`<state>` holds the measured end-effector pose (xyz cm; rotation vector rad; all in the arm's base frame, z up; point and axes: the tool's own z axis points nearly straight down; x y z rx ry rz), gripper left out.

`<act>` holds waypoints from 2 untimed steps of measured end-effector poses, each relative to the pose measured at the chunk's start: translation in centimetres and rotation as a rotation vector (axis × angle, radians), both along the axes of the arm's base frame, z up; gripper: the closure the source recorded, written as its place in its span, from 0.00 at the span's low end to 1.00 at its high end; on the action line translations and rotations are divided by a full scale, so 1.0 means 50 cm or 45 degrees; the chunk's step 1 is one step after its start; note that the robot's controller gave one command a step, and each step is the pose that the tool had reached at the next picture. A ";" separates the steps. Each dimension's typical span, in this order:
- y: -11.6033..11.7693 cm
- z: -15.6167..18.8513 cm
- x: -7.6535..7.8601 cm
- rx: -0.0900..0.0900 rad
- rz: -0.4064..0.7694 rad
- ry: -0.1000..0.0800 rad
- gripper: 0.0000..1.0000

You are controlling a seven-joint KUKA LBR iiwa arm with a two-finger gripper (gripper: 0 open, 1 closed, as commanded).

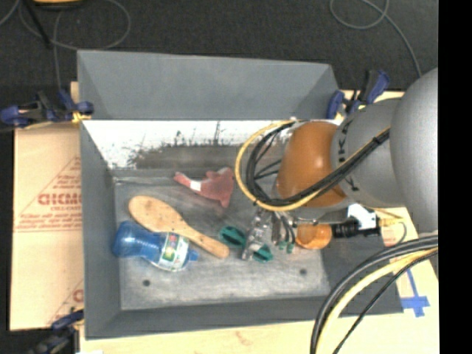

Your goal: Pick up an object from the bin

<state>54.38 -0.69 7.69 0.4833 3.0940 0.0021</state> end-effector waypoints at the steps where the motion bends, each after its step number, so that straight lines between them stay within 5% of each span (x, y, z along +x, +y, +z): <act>1: 0.000 0.015 -0.001 0.001 0.001 0.006 1.00; 2: 0.000 0.029 -0.002 0.001 0.002 0.012 1.00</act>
Offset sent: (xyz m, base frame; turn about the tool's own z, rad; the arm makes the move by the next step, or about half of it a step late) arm 0.0000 0.0001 0.1152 0.0000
